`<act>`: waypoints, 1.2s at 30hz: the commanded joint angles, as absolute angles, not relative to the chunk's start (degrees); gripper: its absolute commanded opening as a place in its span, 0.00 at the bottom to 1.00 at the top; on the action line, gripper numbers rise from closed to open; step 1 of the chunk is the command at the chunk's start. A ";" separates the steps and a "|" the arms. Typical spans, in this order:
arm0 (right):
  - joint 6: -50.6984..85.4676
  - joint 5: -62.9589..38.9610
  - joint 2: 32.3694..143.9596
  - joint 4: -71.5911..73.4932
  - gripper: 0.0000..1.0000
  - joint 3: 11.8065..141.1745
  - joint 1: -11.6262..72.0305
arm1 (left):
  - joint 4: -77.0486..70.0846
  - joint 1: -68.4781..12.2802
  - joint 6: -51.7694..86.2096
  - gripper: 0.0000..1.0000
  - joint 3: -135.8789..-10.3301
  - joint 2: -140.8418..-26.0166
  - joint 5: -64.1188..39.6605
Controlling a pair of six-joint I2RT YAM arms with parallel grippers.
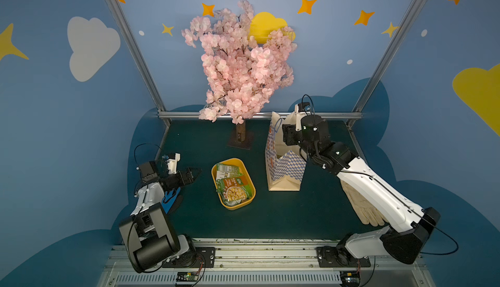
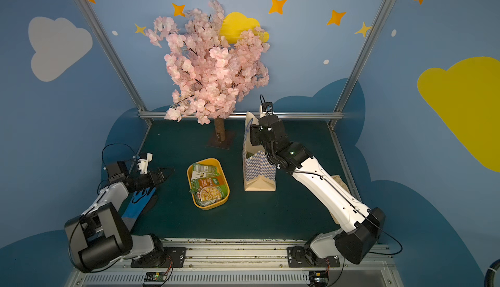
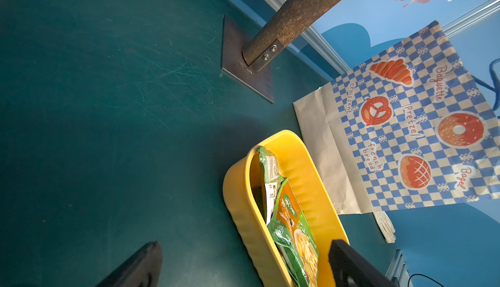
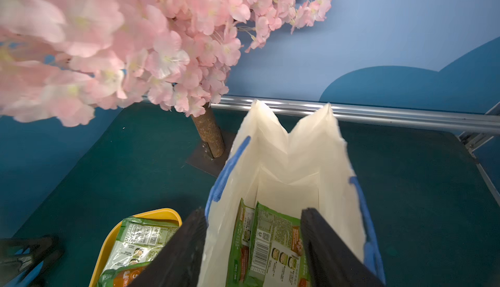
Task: Place the condiment packets inside the bag
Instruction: Place the condiment packet in the paper bag, then pick up the condiment packet from the storage box.
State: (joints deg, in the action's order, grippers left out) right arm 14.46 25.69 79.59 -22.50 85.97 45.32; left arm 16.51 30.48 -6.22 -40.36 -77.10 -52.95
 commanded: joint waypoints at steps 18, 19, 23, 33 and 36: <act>-2.99 34.85 85.25 -12.78 0.71 77.56 76.25 | 17.00 30.76 -7.26 1.00 -41.66 -77.26 -52.55; -2.45 33.87 86.90 -12.83 0.71 77.90 77.01 | 17.04 30.74 -7.17 1.00 -41.67 -77.24 -52.49; 2.43 32.06 93.20 -12.80 0.66 79.81 78.92 | 16.91 30.82 -6.97 1.00 -41.64 -77.23 -51.68; 7.67 27.26 110.72 -16.40 0.55 89.80 79.67 | 16.60 32.61 -5.71 1.00 -42.54 -79.44 -51.98; 9.28 27.26 114.05 -16.32 0.51 91.95 79.43 | 16.69 33.08 -5.52 1.00 -42.85 -80.23 -52.33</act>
State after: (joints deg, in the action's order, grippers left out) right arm 6.90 28.01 112.44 -15.38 89.34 79.35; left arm 16.49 32.56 -5.74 -41.45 -79.53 -51.22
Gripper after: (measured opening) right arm 0.518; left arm 0.996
